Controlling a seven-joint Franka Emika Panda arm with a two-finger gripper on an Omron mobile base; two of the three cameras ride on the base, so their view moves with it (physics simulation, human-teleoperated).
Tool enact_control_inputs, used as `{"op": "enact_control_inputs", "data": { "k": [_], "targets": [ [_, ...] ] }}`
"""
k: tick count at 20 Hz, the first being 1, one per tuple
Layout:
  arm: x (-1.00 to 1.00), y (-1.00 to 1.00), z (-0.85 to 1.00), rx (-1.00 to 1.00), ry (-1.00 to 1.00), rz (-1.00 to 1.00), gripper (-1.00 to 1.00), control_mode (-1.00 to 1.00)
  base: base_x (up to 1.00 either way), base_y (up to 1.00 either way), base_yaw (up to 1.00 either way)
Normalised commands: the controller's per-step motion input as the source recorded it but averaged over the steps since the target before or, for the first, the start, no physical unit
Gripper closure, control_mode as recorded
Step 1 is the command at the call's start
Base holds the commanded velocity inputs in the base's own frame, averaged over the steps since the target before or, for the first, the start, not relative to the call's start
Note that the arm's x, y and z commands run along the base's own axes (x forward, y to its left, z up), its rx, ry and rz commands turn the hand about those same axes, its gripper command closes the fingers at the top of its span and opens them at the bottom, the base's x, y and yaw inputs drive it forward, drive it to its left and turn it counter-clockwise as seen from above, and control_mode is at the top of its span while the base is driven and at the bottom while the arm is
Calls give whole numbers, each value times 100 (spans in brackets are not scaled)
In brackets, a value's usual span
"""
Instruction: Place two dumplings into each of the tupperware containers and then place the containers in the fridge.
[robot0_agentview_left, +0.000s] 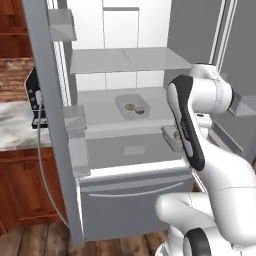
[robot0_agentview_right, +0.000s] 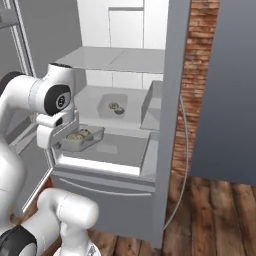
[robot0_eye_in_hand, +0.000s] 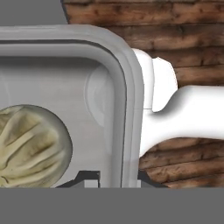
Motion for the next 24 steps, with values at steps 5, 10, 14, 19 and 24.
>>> {"op": "enact_control_inputs", "data": {
  "k": [5, 10, 14, 19, 24],
  "targets": [
    [0, 0, 0, 0, 0, 0, 100, 100, 63, 11, -15],
    [0, 0, 0, 0, 0, 0, 100, 100, 70, 0, 0],
    [0, 0, 0, 0, 0, 0, 100, 100, 43, 0, 0],
    [0, 0, 0, 0, 0, 0, 100, 100, 25, 0, 0],
    [0, 0, 0, 0, 0, 0, 100, 100, 48, 0, 0]
  ]
}}
